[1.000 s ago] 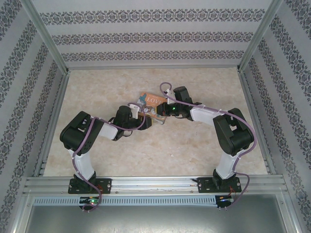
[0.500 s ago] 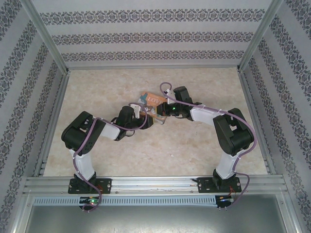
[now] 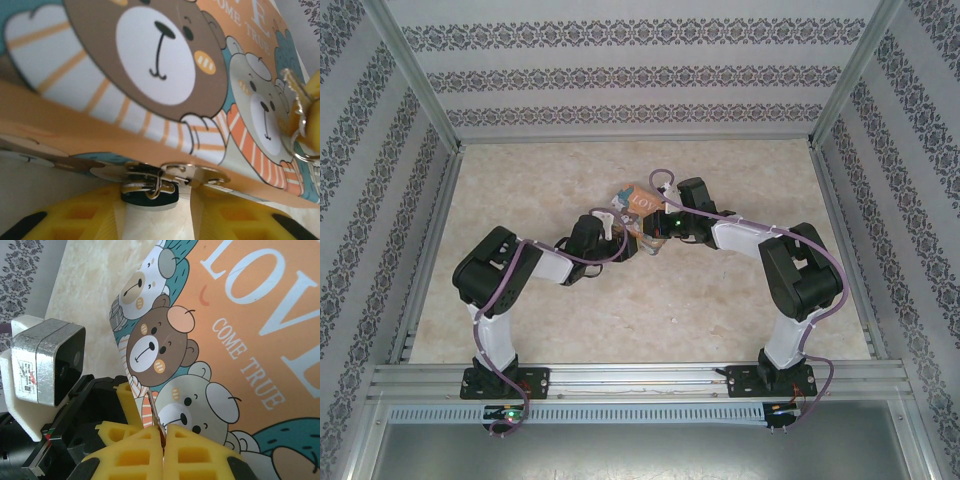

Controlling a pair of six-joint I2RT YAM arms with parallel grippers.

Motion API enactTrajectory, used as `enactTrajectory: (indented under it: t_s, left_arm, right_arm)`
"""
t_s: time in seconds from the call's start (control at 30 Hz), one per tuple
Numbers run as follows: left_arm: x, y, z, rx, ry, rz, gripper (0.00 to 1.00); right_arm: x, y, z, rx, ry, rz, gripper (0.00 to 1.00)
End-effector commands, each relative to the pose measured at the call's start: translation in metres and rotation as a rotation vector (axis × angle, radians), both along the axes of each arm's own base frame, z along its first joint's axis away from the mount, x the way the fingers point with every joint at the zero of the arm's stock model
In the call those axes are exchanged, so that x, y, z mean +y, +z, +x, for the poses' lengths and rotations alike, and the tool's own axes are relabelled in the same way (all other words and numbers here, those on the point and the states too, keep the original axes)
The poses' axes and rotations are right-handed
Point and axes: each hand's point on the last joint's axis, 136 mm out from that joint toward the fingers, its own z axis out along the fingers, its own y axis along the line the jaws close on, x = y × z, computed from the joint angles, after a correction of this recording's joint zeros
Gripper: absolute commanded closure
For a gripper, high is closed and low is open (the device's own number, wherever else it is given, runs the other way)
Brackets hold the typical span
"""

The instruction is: Unlock the padlock with the key

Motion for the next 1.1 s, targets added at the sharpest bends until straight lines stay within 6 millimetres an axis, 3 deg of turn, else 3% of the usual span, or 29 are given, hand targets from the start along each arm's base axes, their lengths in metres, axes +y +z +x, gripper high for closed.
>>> enactTrajectory:
  t_s: [0.0, 0.37, 0.67, 0.83, 1.07]
  left_arm:
    - [-0.005, -0.008, 0.001, 0.023, 0.010, 0.021, 0.65]
    - [-0.008, 0.002, 0.004, 0.007, 0.004, -0.003, 0.76]
    - [-0.011, 0.032, -0.006, 0.041, 0.003, -0.097, 0.77]
    - [-0.014, 0.043, -0.013, 0.119, -0.004, -0.119, 0.79]
    - [-0.015, 0.057, -0.021, 0.224, 0.004, -0.137, 0.80]
  right_arm:
    - [-0.010, -0.039, -0.022, 0.139, -0.001, -0.087, 1.00]
    - [-0.006, -0.027, -0.019, 0.114, -0.004, -0.064, 1.00]
    - [-0.011, 0.029, -0.010, -0.089, -0.022, -0.038, 1.00]
    - [-0.021, 0.042, -0.027, -0.190, -0.011, -0.082, 1.00]
    - [-0.033, 0.035, -0.065, -0.275, 0.013, -0.177, 1.00]
